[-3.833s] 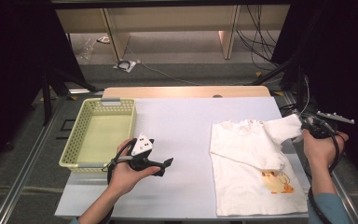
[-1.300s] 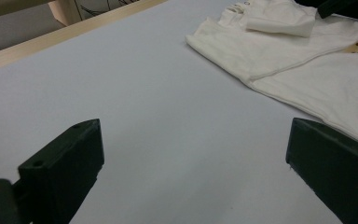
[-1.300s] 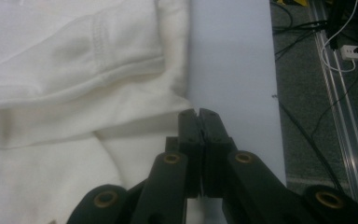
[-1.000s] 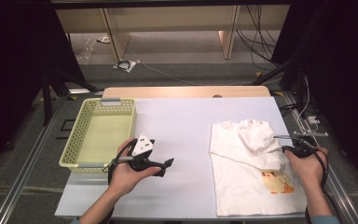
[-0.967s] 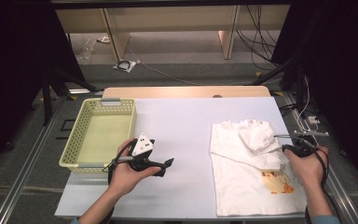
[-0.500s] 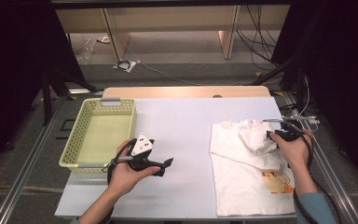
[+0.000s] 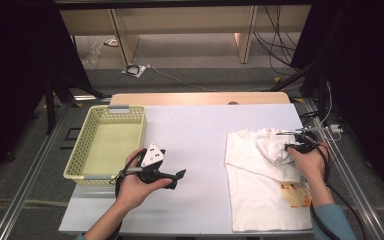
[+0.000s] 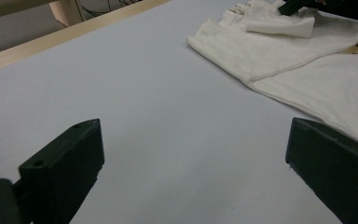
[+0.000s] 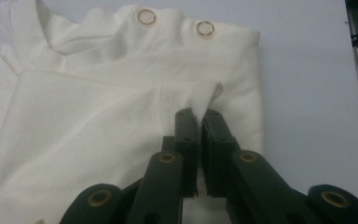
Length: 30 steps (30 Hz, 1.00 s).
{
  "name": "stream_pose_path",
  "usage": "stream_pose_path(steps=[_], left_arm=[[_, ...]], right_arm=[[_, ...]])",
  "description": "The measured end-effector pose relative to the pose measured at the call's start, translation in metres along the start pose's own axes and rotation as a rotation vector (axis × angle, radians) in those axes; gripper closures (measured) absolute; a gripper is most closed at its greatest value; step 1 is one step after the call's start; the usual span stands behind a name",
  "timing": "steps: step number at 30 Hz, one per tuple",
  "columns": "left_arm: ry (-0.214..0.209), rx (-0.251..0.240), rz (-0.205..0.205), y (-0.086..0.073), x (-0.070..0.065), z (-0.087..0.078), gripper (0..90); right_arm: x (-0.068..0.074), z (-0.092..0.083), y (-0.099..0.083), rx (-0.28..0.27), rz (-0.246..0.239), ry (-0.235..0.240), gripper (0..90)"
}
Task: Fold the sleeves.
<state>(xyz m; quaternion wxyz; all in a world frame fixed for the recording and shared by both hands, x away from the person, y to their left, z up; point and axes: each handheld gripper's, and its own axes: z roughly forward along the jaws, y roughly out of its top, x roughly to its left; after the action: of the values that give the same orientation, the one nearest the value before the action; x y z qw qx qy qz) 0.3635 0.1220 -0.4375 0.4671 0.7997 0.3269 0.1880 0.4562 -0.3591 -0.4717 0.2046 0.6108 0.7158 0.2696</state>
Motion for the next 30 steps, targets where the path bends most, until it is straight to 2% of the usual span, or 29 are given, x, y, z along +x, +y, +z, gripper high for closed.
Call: stream_pose_path(steps=[4, 7, 12, 19, 25, 30], left_arm=[[0.002, -0.005, -0.006, 0.0, 0.001, -0.001, 4.1], [0.004, -0.006, -0.006, 0.001, 0.001, -0.001, 4.1], [0.005, -0.006, -0.002, 0.001, 0.001, -0.001, 4.1], [0.003, -0.002, -0.003, 0.0, 0.0, 0.0, 4.2], [0.002, -0.003, -0.004, 0.001, 0.0, -0.001, 4.2], [0.002, -0.001, -0.002, 0.0, -0.001, 0.0, 4.2]], right_arm=[[0.006, -0.007, 0.0, -0.032, -0.035, -0.01, 86.9], [0.011, -0.017, -0.002, -0.071, -0.072, 0.001, 86.9], [0.027, -0.036, -0.008, -0.141, -0.138, 0.047, 86.8], [0.061, -0.05, -0.019, -0.192, -0.241, 0.126, 86.8], [0.086, -0.056, -0.026, -0.202, -0.325, 0.174, 86.7], [0.107, -0.063, -0.03, -0.183, -0.367, 0.213, 86.6]])
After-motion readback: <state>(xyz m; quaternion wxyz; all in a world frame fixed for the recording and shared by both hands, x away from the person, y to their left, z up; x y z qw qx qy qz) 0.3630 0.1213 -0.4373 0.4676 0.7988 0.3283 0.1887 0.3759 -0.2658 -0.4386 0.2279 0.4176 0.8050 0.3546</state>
